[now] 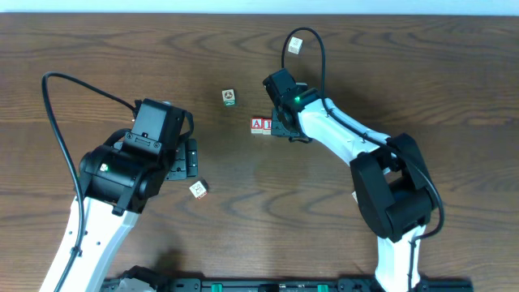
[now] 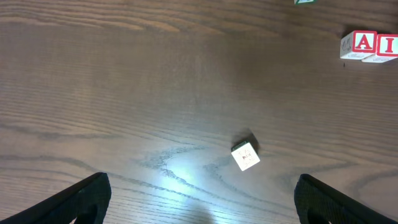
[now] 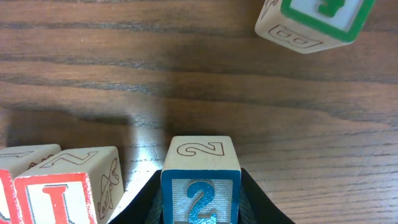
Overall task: Spell out Ai2
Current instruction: 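Carry the '2' block and lower it right of the 'I' block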
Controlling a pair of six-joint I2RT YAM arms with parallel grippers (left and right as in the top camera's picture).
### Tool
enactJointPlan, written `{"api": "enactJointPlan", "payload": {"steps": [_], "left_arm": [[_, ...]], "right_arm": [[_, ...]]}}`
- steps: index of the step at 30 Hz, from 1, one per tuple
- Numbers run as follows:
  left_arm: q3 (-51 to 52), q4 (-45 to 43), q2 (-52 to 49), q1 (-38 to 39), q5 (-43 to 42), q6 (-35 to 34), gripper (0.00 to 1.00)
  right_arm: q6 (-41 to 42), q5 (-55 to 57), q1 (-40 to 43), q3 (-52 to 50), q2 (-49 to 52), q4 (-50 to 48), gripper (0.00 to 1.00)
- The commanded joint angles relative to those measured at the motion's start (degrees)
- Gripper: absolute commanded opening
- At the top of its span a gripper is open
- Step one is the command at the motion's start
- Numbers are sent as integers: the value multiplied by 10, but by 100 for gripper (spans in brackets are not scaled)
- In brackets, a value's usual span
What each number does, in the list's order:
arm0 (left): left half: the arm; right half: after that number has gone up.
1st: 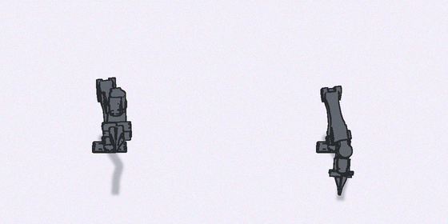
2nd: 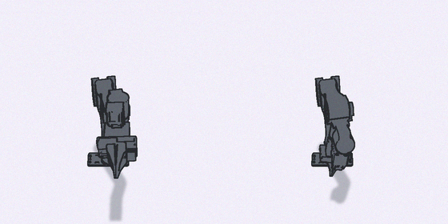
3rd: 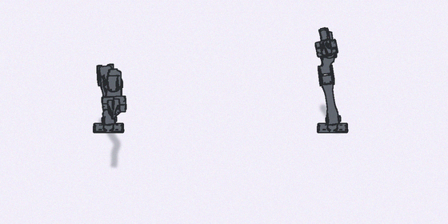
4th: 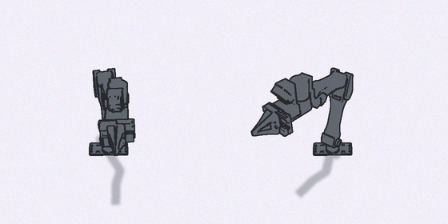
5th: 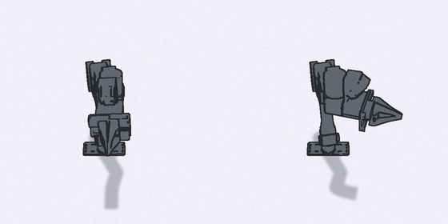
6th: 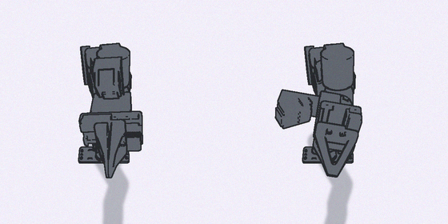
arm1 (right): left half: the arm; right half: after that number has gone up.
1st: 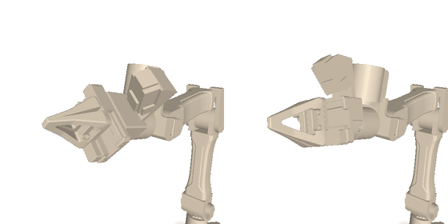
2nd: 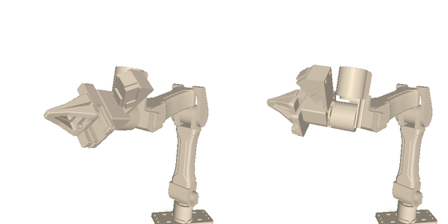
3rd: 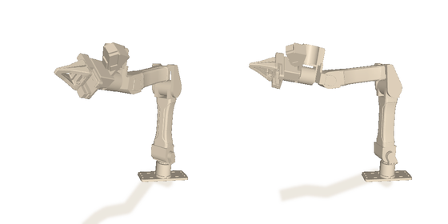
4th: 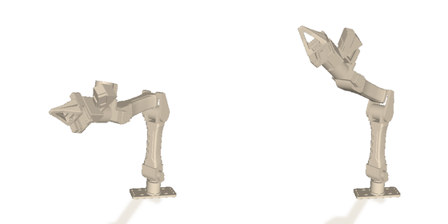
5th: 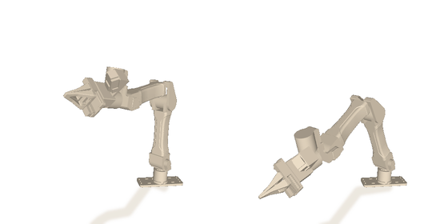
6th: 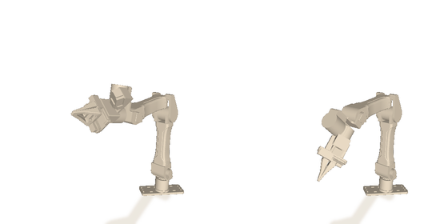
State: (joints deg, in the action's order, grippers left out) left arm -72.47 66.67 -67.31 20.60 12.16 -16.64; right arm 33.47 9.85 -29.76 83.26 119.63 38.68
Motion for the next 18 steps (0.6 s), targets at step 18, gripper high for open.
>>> {"api": "enactJointPlan", "payload": {"steps": [18], "left_arm": [[-9, 1, -2, -3, -2, 4, 95]], "right_arm": [[27, -23, 9, 7, 7, 3, 32]]}}
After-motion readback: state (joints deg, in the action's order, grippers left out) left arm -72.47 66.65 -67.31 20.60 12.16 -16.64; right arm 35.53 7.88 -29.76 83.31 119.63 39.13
